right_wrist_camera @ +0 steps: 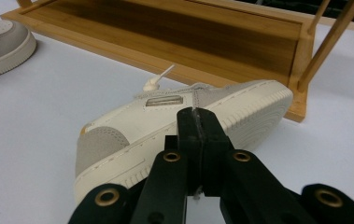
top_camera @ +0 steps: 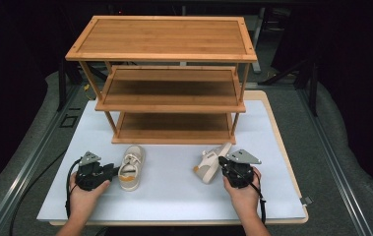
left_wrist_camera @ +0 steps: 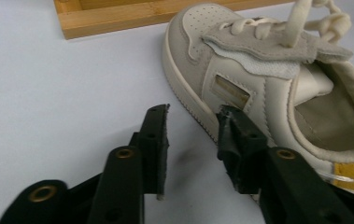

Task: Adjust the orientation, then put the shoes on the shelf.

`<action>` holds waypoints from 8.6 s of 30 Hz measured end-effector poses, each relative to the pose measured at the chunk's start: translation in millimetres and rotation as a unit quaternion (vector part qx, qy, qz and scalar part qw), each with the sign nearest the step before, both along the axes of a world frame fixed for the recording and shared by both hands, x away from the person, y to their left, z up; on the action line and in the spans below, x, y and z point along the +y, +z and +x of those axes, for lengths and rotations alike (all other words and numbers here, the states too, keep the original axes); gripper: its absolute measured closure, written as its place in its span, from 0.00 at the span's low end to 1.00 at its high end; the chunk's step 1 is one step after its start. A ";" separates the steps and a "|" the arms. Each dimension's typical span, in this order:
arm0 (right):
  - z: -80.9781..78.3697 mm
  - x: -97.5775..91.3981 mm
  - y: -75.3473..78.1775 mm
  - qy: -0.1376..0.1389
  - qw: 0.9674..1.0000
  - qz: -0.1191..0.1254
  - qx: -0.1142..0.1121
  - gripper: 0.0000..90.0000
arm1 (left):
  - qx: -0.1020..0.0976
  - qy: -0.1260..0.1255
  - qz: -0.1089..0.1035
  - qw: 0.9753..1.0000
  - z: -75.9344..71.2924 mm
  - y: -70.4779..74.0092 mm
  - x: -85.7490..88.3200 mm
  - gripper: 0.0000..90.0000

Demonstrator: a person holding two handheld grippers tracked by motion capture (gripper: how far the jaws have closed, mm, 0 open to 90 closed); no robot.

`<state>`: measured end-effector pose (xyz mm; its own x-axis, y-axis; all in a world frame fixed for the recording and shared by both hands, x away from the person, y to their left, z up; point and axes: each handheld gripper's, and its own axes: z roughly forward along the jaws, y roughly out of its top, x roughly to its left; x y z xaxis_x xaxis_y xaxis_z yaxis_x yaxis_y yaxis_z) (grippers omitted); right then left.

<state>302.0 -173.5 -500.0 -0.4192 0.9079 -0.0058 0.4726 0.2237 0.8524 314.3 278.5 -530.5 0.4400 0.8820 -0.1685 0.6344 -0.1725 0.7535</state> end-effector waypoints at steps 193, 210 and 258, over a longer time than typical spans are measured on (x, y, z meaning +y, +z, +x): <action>-3.5 74.3 -31.9 0.006 0.985 0.151 0.084 0.67 | 0.028 -0.086 -0.031 0.995 3.6 11.1 -119.3 0.61; -19.9 73.8 -29.5 -0.015 0.984 0.159 0.075 0.69 | 0.010 -0.074 -0.039 0.996 0.9 12.5 -126.7 0.65; -11.9 80.4 -44.8 -0.064 0.973 0.209 0.069 0.62 | -0.028 0.042 -0.188 0.981 -14.6 -19.5 -128.5 0.58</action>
<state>290.1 -93.1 -544.8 -0.2739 0.8631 0.4243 0.5902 -0.1975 0.7828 299.7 150.0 -550.0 0.3871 0.7952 -0.4667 0.5898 0.1756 0.7882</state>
